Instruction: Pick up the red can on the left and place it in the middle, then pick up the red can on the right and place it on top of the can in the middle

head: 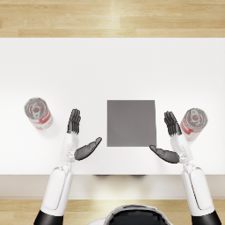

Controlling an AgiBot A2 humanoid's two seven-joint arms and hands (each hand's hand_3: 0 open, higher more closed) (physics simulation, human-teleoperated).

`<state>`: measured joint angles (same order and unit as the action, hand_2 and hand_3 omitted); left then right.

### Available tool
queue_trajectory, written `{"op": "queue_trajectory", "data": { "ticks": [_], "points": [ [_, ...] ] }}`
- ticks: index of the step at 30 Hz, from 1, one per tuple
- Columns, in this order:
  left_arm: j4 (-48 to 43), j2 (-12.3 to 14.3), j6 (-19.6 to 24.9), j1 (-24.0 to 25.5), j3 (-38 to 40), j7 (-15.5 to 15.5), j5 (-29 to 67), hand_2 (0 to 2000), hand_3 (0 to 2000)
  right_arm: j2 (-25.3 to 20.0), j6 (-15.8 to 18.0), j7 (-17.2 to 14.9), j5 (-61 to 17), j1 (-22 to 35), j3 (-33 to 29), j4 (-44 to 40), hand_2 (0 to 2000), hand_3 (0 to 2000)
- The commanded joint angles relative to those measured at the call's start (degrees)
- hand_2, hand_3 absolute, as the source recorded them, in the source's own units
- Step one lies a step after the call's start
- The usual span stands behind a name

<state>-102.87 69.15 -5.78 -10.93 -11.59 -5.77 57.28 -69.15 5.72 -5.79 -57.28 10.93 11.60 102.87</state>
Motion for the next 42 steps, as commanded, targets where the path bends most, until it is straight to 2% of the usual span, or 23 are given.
{"op": "queue_trajectory", "data": {
  "ticks": [1,19,20,21,25,27,34,38,42],
  "points": [
    [0.0,0.0,0.0,0.0,0.0,0.0,0.0,0,0,0.0,0.0,0.0,0.0,0.0,0.0,0.0,0,0],
    [0.0,0.0,0.0,0.0,0.0,0.0,0.0,0,0,0.0,0.0,0.0,0.0,0.0,0.0,0.0,0,0],
    [0.93,0.06,0.0,-0.1,-1.71,0.0,0.0,0,0,-0.06,0.0,0.0,0.0,0.11,1.72,-0.93,0,0],
    [0.95,0.33,1.63,-0.3,-1.01,1.63,0.0,0,0,-0.58,-1.62,1.64,0.0,0.72,1.69,-0.67,0,0],
    [-0.18,2.1,4.68,-2.95,4.63,4.67,0.0,0,0,-1.83,-4.63,4.69,0.0,1.71,-1.92,2.31,0,0],
    [0.13,2.61,5.22,-4.59,7.54,5.2,5.06,0,0,-2.15,-5.16,5.22,-2.5,1.82,-5.13,4.12,0,0],
    [1.9,2.65,5.72,-6.37,17.89,5.71,21.0,0,0,-2.84,-5.66,5.73,-18.44,1.25,-13.61,6.21,0,0],
    [5.66,2.3,5.76,-7.37,23.61,5.75,23.45,0,0,-3.24,-5.7,5.77,-20.88,0.28,-17.69,5.93,0,0],
    [12.18,2.49,5.77,-8.62,25.88,5.76,24.08,0,0,-3.8,-5.71,5.78,-21.52,-1.51,-19.99,3.89,0,0]
  ]
}}
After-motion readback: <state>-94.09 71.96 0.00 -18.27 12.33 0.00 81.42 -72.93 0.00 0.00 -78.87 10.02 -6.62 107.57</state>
